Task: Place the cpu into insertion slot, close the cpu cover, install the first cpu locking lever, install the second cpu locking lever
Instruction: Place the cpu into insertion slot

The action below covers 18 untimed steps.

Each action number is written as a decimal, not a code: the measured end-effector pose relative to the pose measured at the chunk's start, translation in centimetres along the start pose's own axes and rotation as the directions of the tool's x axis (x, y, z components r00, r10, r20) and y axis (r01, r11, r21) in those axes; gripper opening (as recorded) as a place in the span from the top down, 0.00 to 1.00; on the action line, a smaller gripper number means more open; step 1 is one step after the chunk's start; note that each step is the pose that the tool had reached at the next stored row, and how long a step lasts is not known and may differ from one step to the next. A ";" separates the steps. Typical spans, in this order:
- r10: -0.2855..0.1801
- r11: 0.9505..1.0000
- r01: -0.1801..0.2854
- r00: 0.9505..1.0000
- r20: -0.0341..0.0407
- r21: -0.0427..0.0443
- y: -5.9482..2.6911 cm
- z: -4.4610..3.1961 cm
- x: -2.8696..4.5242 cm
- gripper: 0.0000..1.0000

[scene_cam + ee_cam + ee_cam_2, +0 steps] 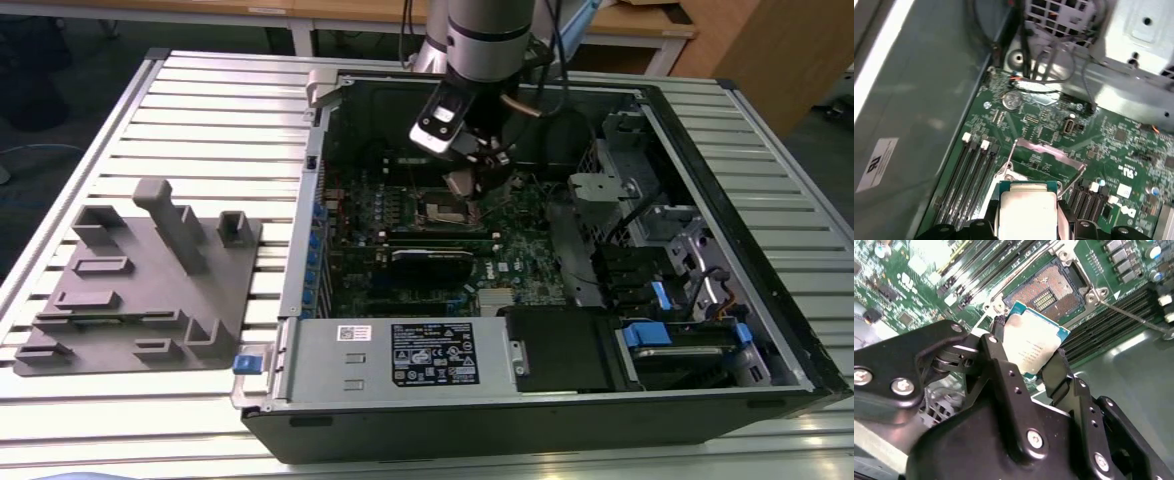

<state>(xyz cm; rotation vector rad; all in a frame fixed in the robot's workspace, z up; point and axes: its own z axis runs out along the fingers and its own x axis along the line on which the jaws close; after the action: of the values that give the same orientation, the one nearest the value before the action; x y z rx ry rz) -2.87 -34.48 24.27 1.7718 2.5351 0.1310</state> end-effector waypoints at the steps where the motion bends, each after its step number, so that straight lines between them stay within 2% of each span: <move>1: 0.018 1.000 -0.018 1.000 0.002 0.000 0.00 0.02 0.00 0.46; 5: 0.089 0.996 -0.089 0.996 0.009 -0.001 -0.01 0.11 0.00 0.46; 8: 0.144 0.990 -0.144 0.989 0.014 -0.003 -0.02 0.17 0.00 0.46; 11: 0.197 0.980 -0.196 0.980 0.019 -0.004 -0.02 0.23 0.00 0.46; 12: 0.203 0.979 -0.203 0.979 0.019 -0.004 -0.02 0.23 -0.01 0.46; 18: 0.203 0.979 -0.203 0.979 0.019 -0.004 -0.02 0.23 0.00 0.46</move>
<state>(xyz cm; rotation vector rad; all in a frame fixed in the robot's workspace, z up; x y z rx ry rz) -2.87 -34.48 24.03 2.0174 2.3337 0.1226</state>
